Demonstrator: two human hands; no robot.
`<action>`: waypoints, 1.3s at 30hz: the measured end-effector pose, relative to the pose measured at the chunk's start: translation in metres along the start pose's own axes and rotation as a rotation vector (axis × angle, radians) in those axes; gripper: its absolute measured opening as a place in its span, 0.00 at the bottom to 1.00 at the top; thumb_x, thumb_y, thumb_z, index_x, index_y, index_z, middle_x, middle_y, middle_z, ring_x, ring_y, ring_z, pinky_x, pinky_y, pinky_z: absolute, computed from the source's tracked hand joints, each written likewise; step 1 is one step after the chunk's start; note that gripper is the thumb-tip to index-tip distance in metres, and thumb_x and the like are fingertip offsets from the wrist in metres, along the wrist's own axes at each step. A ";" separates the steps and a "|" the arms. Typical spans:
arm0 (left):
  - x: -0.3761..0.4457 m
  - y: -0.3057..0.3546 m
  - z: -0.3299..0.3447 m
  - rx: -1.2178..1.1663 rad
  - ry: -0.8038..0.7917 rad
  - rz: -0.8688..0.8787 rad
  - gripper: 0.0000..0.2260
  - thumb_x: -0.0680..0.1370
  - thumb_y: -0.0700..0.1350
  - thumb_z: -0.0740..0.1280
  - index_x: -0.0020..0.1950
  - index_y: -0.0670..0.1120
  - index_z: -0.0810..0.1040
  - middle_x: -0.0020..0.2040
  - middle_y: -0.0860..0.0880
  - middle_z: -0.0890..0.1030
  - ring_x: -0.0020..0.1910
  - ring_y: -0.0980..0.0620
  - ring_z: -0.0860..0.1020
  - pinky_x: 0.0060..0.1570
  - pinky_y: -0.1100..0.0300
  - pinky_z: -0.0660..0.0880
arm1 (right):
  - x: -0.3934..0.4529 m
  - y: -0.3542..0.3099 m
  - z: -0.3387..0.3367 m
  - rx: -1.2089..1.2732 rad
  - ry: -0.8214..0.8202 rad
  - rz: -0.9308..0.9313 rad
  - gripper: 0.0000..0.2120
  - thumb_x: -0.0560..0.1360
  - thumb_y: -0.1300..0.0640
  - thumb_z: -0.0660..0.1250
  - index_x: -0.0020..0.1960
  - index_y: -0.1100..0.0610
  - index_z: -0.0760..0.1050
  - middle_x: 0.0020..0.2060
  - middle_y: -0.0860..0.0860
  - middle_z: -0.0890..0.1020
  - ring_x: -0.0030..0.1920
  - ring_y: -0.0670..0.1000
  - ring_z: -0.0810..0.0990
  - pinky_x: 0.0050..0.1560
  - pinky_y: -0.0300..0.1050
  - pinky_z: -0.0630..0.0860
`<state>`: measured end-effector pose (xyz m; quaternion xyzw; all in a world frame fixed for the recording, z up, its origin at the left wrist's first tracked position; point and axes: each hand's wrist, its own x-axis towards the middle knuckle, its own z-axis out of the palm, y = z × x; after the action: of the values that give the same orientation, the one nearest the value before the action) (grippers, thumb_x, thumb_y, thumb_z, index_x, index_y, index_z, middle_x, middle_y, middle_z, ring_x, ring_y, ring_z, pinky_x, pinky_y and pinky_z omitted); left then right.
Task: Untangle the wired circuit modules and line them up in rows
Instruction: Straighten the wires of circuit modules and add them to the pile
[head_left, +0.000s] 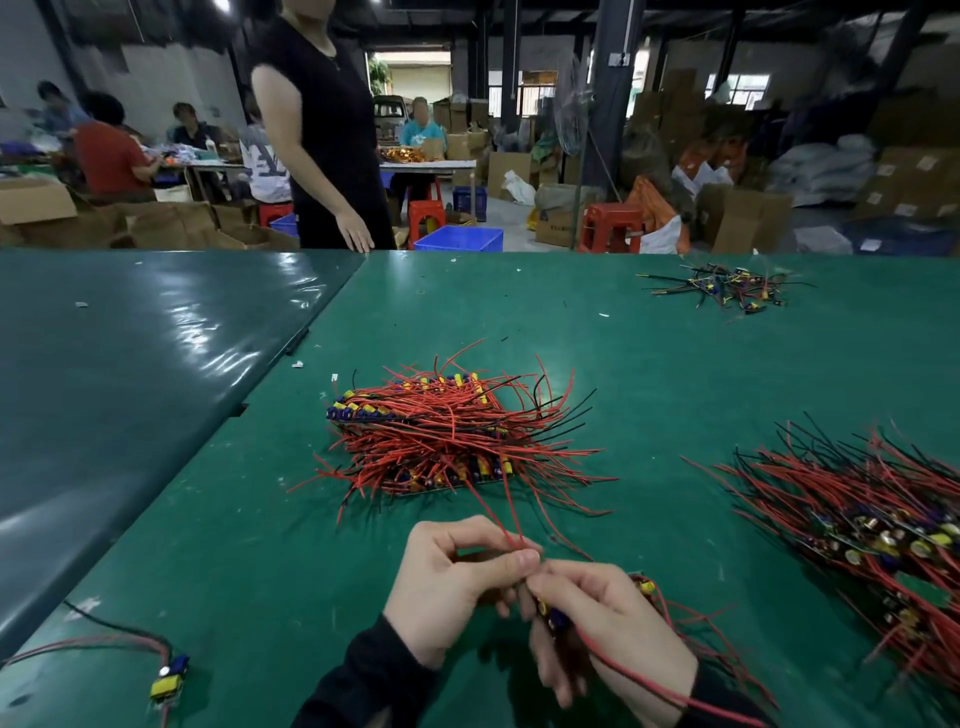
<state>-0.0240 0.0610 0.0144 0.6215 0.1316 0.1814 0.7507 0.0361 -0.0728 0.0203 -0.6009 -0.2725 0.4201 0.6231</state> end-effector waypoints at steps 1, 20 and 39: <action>0.000 0.002 -0.001 -0.013 -0.006 -0.027 0.08 0.60 0.41 0.74 0.32 0.37 0.81 0.26 0.45 0.76 0.20 0.52 0.71 0.21 0.66 0.67 | -0.001 -0.001 0.001 -0.005 -0.029 0.008 0.16 0.80 0.64 0.55 0.36 0.61 0.73 0.20 0.56 0.76 0.15 0.47 0.70 0.15 0.33 0.62; -0.004 0.001 -0.002 0.009 -0.205 -0.146 0.13 0.68 0.29 0.72 0.50 0.39 0.82 0.35 0.44 0.81 0.27 0.51 0.77 0.29 0.63 0.74 | 0.006 -0.005 -0.004 0.518 0.650 -0.266 0.06 0.74 0.62 0.65 0.41 0.60 0.80 0.32 0.53 0.82 0.31 0.54 0.84 0.25 0.35 0.76; 0.002 0.000 0.000 0.017 0.093 0.160 0.09 0.65 0.45 0.71 0.37 0.39 0.84 0.28 0.46 0.79 0.25 0.55 0.72 0.25 0.67 0.67 | 0.003 0.006 0.002 0.248 0.411 -0.316 0.15 0.73 0.78 0.60 0.41 0.63 0.81 0.40 0.57 0.84 0.40 0.52 0.83 0.39 0.41 0.80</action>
<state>-0.0225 0.0621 0.0141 0.6272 0.1176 0.2684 0.7216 0.0345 -0.0695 0.0137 -0.5427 -0.1771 0.2176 0.7917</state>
